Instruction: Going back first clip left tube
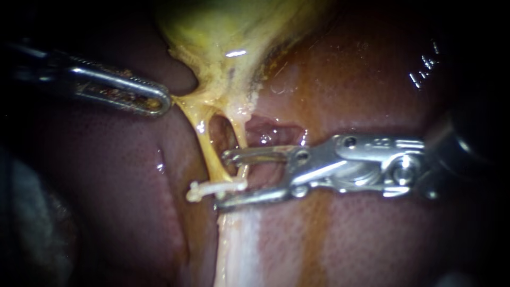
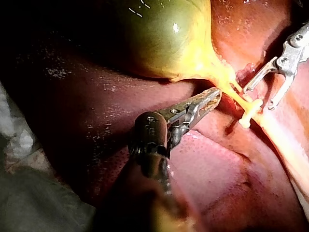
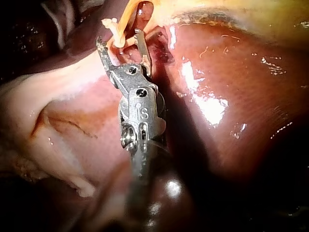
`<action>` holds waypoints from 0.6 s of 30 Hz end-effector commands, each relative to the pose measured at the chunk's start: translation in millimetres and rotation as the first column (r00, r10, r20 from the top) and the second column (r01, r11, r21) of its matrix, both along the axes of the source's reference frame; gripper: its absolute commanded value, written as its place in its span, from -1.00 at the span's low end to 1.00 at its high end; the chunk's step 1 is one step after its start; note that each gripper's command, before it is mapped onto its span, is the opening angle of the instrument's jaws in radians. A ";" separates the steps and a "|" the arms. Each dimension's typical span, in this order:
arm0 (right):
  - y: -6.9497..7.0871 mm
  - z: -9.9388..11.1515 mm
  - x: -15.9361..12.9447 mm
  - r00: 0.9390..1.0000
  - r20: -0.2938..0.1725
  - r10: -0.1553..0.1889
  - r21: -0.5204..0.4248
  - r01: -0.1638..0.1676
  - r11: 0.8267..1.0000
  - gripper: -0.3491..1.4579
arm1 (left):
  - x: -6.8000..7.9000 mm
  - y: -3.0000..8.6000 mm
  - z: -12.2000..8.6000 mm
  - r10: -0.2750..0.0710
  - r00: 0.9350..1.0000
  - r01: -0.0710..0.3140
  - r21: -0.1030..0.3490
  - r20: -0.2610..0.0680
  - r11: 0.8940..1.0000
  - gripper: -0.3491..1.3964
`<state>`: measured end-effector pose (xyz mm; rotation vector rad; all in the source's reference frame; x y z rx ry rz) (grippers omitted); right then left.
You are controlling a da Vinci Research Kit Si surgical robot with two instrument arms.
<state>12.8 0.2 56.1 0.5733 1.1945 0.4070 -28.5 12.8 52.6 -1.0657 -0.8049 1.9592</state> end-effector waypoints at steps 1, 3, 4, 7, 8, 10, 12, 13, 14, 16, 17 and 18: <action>0.3 -0.3 -0.6 1.000 0.006 0.000 -0.009 0.000 1.000 -0.06 | 0.0 0.0 0.0 0.000 1.000 0.000 0.000 0.000 1.000 -1.00; 0.9 -1.0 -1.9 1.000 0.023 -0.006 -0.023 0.006 1.000 -0.06 | 0.0 0.0 0.0 0.000 1.000 0.000 0.000 0.000 1.000 -1.00; 1.1 -1.3 -2.3 0.999 0.036 -0.011 -0.028 0.012 1.000 -0.06 | 0.0 0.0 0.0 0.000 1.000 0.000 0.000 0.000 1.000 -1.00; 1.8 -2.1 -3.5 0.997 0.069 -0.030 -0.050 0.034 0.998 -0.06 | 0.0 0.0 0.0 0.000 1.000 0.000 0.000 0.000 1.000 -1.00; 1.9 -2.2 -3.8 0.997 0.074 -0.034 -0.050 0.037 0.998 -0.06 | 0.0 0.0 0.0 0.000 1.000 0.000 0.000 0.000 1.000 -1.00; 2.0 -2.4 -4.3 0.996 0.075 -0.042 -0.060 0.046 0.997 -0.06 | 0.0 0.0 0.0 0.000 1.000 0.000 0.000 0.000 1.000 -1.00; 1.8 -2.5 -4.7 0.996 0.073 -0.046 -0.066 0.051 0.997 -0.06 | 0.0 0.0 0.0 0.000 1.000 0.000 0.000 0.000 1.000 -1.00; 1.7 -2.6 -5.1 0.996 0.071 -0.049 -0.072 0.054 0.996 -0.06 | 0.0 0.0 0.0 0.000 1.000 0.000 0.000 0.000 1.000 -1.00; 1.7 -2.6 -5.3 0.996 0.069 -0.052 -0.077 0.058 0.995 -0.06 | 0.0 0.0 0.0 0.000 1.000 0.000 0.000 0.000 1.000 -1.00; 1.6 -2.7 -5.8 0.996 0.066 -0.057 -0.082 0.062 0.995 -0.06 | 0.0 0.0 0.0 0.000 1.000 0.000 0.000 0.000 1.000 -1.00; 1.6 -2.7 -6.1 0.996 0.065 -0.058 -0.082 0.063 0.995 -0.06 | -0.1 0.0 0.0 0.000 1.000 0.000 0.000 0.000 1.000 -1.00; 1.5 -2.8 -6.3 0.996 0.064 -0.061 -0.088 0.066 0.994 -0.06 | -0.1 0.0 0.0 0.000 1.000 0.000 -0.001 0.000 1.000 -1.00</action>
